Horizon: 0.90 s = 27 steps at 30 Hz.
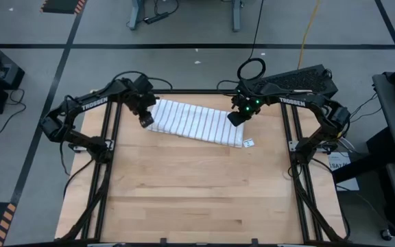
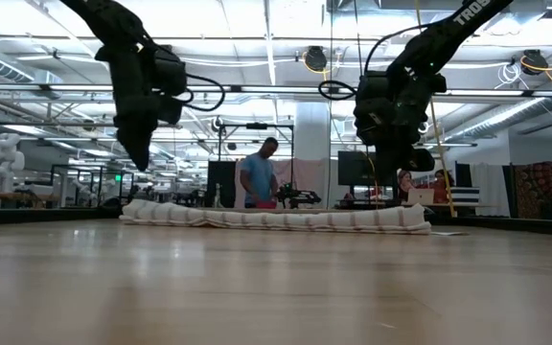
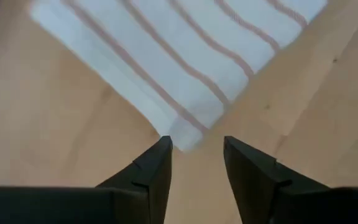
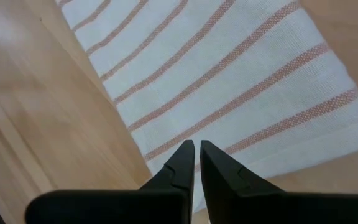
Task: Roll towel
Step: Roll the white towel
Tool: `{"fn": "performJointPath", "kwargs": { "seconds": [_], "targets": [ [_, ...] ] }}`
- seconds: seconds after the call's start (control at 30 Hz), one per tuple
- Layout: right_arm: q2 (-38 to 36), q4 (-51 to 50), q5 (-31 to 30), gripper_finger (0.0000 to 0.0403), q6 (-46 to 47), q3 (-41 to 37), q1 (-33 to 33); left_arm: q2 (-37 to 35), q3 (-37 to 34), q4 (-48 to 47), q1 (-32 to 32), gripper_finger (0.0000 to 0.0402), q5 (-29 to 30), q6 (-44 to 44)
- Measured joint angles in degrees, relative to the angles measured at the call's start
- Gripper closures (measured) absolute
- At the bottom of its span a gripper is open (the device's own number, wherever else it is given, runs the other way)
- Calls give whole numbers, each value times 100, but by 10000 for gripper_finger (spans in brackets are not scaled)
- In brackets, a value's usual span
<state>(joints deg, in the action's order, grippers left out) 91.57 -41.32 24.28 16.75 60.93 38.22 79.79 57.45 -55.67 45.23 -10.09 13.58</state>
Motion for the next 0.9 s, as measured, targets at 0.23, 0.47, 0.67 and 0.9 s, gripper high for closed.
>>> {"fn": "performJointPath", "kwargs": {
  "seconds": [0.23, 0.47, 0.67, 0.9],
  "targets": [
    [0, -2, 14, 385, -12, 0, 0, 1, 0, 361, 169, 267, -593, -1192],
    [0, -16, 209, 385, -45, 0, -5, 426, 0, 842, 724, 288, -1101, -1728],
    [0, -95, 312, 385, -154, 2, -7, 1120, -48, 838, 762, 312, -1231, -1460],
    [0, -253, 310, 385, -284, 2, -7, 1738, -310, 824, 781, 347, -1310, -1432]
  ]
}}
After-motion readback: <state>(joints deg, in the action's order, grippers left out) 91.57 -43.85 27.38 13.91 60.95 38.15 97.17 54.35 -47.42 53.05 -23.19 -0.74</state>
